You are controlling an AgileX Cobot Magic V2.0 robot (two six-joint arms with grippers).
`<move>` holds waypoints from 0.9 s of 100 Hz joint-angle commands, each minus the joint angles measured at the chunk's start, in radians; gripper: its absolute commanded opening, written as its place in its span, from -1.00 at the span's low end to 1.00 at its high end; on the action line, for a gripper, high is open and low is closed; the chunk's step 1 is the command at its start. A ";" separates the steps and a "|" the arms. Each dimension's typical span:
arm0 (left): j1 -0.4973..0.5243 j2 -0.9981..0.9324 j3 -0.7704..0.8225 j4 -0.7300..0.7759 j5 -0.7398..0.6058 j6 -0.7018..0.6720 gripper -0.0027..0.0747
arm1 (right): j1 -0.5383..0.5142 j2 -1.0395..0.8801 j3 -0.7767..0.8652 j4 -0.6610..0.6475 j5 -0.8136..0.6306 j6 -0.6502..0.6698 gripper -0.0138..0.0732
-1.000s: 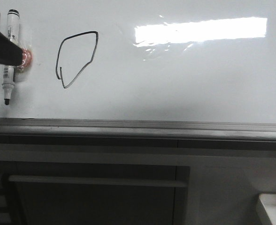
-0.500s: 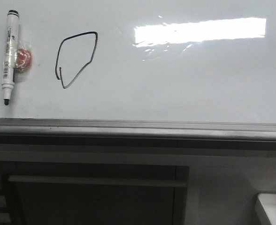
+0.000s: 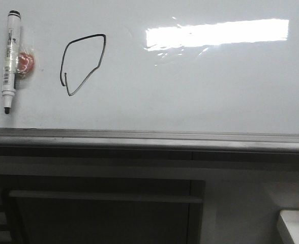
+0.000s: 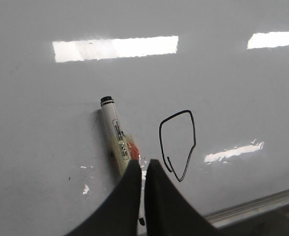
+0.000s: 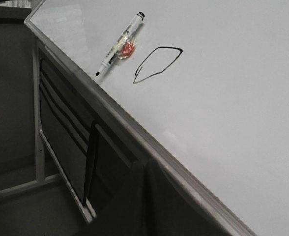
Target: Write number 0 on whiteboard
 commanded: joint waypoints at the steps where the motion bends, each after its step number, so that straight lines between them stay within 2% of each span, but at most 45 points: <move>1: 0.003 0.004 -0.021 0.000 -0.080 -0.006 -0.98 | -0.005 0.005 -0.005 0.003 -0.095 0.003 -0.80; 64: 0.005 0.003 0.014 -0.015 -0.090 -0.006 -0.98 | -0.005 0.005 0.016 0.003 -0.093 0.003 -0.80; 74: 0.041 -0.016 0.061 -0.087 -0.134 -0.006 -0.98 | -0.005 0.005 0.016 0.003 -0.093 0.003 -0.80; 90: 0.179 -0.098 0.094 -0.031 -0.154 -0.006 -0.98 | -0.005 0.005 0.016 0.003 -0.093 0.003 -0.80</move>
